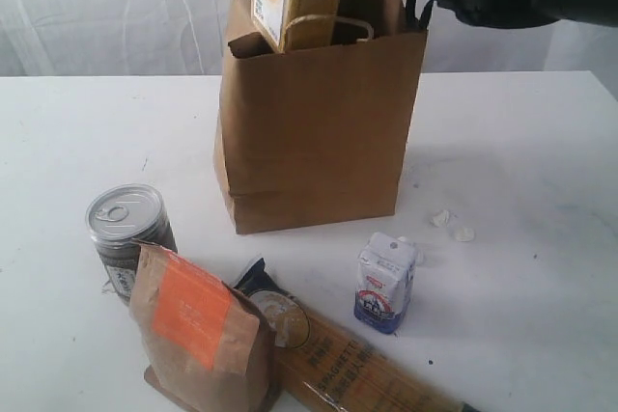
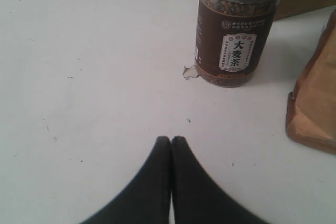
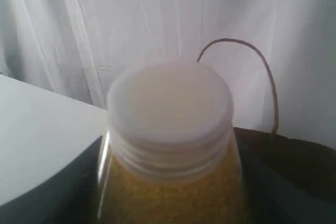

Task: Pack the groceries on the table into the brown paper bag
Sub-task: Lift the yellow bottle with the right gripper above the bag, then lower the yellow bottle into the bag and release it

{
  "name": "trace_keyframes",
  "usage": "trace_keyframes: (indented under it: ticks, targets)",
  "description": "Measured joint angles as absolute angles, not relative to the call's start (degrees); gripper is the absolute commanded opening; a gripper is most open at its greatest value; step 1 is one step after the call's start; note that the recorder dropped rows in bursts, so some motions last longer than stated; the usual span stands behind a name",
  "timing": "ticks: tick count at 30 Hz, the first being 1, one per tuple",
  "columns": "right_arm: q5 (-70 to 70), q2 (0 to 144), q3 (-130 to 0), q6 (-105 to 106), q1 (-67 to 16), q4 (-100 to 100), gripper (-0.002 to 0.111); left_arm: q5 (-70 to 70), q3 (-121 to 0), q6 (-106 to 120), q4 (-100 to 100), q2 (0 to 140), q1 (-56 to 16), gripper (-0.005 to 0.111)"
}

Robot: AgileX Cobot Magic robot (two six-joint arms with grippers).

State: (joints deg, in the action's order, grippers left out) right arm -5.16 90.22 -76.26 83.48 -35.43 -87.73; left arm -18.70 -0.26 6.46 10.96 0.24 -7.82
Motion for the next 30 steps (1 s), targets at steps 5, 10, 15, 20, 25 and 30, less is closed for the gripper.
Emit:
trace_keyframes:
  ticks: [5, 10, 15, 20, 25, 30]
  targets:
    - [-5.05, 88.46, -76.50, 83.48, -35.43, -87.73, 0.009, -18.70, -0.26, 6.46, 10.96, 0.24, -7.82, 0.000]
    - [-9.16, 85.92, -77.00, 83.64, -35.43, -87.60, 0.009, -18.70, -0.26, 6.46, 10.96, 0.24, -7.82, 0.000]
    - [-14.39, 86.80, -77.00, 83.63, -35.43, -87.72, 0.009, -18.70, -0.26, 6.46, 10.96, 0.24, -7.82, 0.000]
    - [-9.42, 90.89, -77.00, 82.38, -35.31, -87.94, 0.009, -18.70, -0.26, 6.46, 10.96, 0.24, -7.82, 0.000]
    - [-3.54, 95.42, -77.00, 81.98, -35.52, -87.94, 0.011, -18.70, -0.26, 6.46, 10.96, 0.24, -7.82, 0.000]
    - [-3.57, 98.53, -77.43, 81.98, -35.52, -87.72, 0.026, -18.70, -0.26, 6.46, 10.96, 0.24, -7.82, 0.000]
